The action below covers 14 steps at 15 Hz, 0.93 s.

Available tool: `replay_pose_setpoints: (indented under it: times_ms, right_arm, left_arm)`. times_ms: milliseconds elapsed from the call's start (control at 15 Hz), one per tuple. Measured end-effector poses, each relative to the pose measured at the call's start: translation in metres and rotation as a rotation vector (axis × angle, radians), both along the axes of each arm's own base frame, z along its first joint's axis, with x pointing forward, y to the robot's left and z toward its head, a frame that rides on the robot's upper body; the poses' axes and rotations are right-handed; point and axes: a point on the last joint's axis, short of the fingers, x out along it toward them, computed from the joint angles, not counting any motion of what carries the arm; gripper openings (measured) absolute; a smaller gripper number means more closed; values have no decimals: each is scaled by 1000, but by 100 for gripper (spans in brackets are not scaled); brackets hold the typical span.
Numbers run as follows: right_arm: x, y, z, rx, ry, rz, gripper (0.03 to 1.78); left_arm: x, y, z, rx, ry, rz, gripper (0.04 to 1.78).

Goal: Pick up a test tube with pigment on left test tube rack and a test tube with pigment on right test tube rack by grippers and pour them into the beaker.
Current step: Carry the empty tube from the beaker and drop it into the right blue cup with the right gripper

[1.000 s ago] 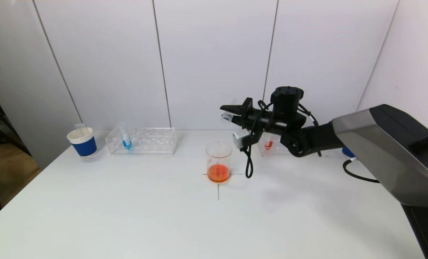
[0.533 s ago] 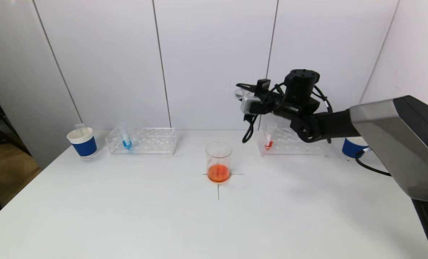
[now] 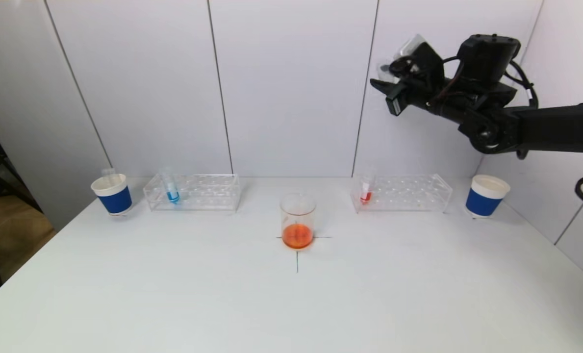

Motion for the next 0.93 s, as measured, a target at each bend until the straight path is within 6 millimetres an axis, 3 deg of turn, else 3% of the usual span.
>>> replay_pose_setpoints:
  times_ms: [333,600,933]
  right_arm:
    - [-35,-31,39,265,269,-47,53]
    - [-61,-58,57,463,419,-194,53]
    - [-83,-113,66,555,409,-370,53]
  left_arm:
    - [0,0,0,0,0,0,176]
    - [0,0,0,0,0,0,176]
    - [0,0,0,0,0,0,176]
